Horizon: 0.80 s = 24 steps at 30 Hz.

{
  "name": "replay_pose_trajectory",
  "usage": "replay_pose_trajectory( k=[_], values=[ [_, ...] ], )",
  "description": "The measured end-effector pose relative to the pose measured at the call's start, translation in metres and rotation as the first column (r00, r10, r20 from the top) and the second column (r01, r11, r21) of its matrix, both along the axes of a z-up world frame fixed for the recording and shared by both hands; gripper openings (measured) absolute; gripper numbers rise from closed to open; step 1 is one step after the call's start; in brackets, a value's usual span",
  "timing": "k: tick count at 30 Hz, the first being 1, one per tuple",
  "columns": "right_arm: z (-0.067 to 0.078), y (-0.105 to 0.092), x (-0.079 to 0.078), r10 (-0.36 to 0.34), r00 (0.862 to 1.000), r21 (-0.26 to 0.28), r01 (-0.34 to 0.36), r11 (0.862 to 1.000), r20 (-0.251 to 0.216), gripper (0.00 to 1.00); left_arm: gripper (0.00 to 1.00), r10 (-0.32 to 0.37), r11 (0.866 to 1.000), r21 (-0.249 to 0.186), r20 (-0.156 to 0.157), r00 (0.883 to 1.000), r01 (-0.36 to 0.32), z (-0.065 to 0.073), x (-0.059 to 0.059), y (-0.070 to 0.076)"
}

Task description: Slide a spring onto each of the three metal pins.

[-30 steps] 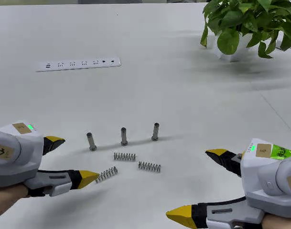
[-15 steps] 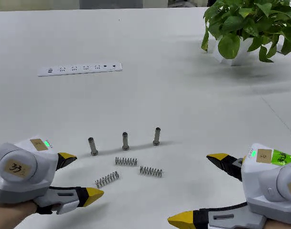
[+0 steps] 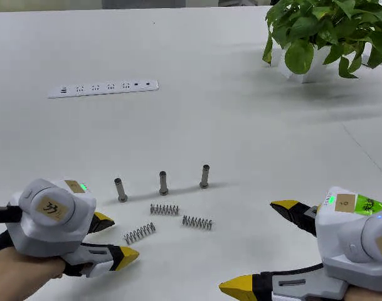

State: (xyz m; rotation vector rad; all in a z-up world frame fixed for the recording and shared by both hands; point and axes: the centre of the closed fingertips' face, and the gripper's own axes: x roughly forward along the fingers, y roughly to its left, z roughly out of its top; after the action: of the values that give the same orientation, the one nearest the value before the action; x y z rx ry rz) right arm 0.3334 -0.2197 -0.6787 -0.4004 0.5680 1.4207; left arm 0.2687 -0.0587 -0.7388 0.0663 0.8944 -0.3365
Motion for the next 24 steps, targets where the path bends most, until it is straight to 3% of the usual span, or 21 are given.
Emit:
replay_pose_trajectory(
  k=[10, 15, 18, 24],
  values=[
    [-0.001, -0.001, -0.001, -0.003, 1.0, 0.001, 0.003, 1.0, -0.002, 0.97, 0.35, -0.062, 0.994, 0.087, -0.061, 0.996, 0.068, -0.007, 0.01, 0.001],
    [-0.001, -0.001, 0.0, -0.007, 1.0, 0.002, 0.007, 1.0, -0.002, 0.97, 0.32, -0.074, 0.993, 0.088, -0.096, 0.993, 0.082, -0.01, 0.011, -0.004],
    [-0.001, -0.002, 0.0, -0.009, 1.0, 0.0, 0.009, 1.0, -0.002, 0.97, 0.3, -0.085, 0.988, 0.119, -0.131, 0.988, 0.101, -0.015, 0.008, -0.003],
    [-0.003, -0.003, 0.0, -0.011, 1.0, -0.002, 0.011, 1.0, -0.005, 0.97, 0.29, -0.087, 0.985, 0.139, -0.131, 0.988, 0.105, -0.015, 0.007, -0.002]
  ],
)
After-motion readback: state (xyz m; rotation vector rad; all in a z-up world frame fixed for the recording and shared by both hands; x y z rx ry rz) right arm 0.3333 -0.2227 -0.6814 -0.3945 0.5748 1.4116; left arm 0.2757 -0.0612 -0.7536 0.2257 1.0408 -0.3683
